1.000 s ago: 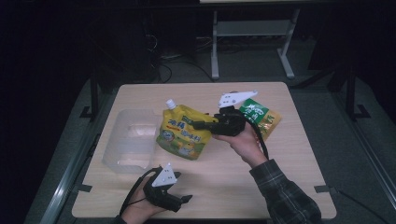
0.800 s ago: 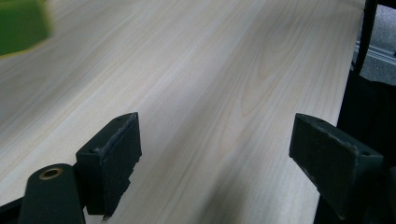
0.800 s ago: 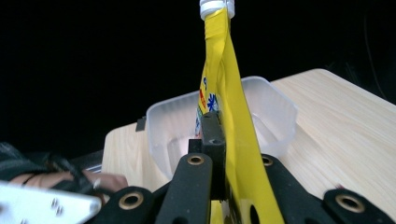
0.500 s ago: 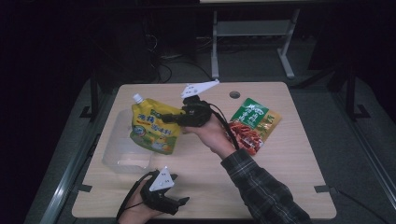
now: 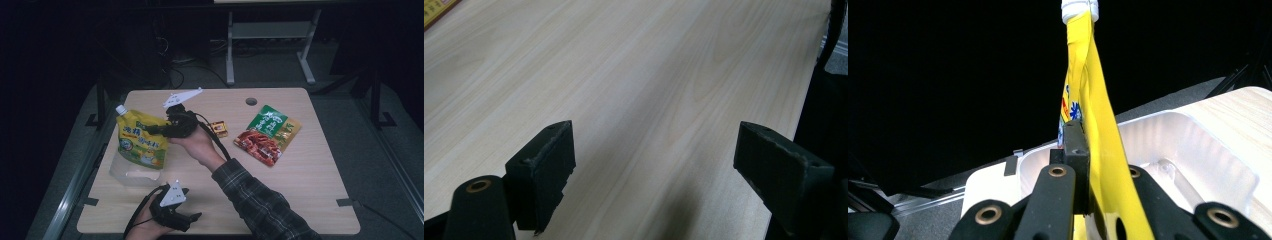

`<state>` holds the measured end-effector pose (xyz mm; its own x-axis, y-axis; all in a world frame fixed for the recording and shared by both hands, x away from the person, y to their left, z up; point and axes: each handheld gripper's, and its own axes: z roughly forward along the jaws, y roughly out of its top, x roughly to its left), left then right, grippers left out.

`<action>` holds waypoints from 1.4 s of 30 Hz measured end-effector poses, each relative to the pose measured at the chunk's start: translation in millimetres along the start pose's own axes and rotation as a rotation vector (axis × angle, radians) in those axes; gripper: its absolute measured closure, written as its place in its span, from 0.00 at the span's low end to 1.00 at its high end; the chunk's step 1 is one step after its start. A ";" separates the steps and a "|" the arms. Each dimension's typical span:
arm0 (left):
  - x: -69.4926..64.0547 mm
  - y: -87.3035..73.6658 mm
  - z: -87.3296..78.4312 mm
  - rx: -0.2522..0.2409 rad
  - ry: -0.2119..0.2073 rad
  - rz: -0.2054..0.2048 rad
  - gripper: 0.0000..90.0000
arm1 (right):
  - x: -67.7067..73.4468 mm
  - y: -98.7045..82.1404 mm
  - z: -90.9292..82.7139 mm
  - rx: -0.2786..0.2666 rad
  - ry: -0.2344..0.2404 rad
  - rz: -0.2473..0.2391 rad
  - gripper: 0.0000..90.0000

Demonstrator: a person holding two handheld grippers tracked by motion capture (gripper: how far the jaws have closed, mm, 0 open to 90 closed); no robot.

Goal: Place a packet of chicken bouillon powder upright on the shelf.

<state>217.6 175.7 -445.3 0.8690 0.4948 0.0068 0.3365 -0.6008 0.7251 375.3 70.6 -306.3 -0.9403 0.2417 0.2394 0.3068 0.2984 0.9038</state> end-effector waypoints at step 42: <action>-0.6 0.8 4.1 0.026 -0.025 0.018 0.18 | 10.9 -22.2 39.5 0.149 0.051 0.007 0.97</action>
<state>218.9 172.4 -447.5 0.8837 0.4680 0.0020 0.3300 -0.6259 0.7066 364.0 103.1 -337.7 -0.9432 0.1980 0.2667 0.3282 0.4312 0.8405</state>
